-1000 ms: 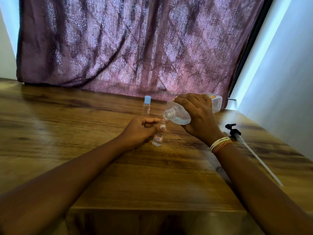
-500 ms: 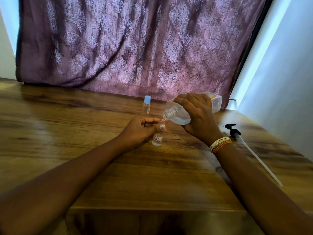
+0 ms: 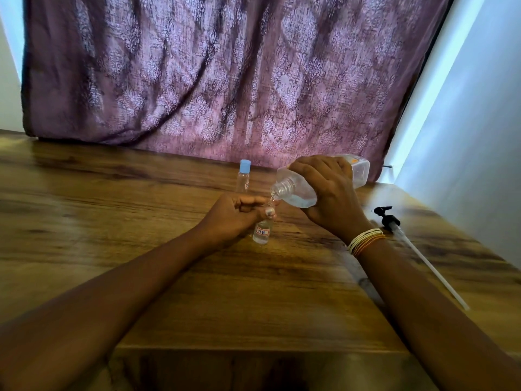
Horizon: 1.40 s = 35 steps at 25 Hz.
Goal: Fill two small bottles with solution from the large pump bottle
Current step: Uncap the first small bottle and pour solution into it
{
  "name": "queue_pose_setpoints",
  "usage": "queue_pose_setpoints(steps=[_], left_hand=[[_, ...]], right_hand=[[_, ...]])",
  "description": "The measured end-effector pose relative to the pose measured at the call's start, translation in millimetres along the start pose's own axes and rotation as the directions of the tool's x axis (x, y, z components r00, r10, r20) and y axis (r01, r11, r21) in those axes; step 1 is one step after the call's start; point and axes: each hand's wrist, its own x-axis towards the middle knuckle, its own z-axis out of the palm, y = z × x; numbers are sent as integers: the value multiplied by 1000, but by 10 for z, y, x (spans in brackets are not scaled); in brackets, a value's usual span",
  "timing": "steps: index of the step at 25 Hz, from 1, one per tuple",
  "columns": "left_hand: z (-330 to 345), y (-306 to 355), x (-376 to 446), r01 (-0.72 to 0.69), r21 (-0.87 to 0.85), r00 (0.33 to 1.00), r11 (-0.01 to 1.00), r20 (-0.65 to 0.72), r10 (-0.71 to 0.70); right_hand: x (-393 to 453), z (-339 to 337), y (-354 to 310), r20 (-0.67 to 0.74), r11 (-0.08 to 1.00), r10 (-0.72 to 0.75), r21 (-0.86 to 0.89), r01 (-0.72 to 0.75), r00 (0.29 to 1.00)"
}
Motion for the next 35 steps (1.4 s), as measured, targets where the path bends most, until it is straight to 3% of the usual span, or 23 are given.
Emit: queue_pose_setpoints(steps=[14,35], left_hand=[[2,-28,0,32,-39,999,999,-25,-33],[-28,-65,31,-35,-44,999,998,9,35]], right_hand=[[3,-7,-18,6,1000,-1,4,1,1000],[19,-11,-56,-1,998,8,58,-8,1000]])
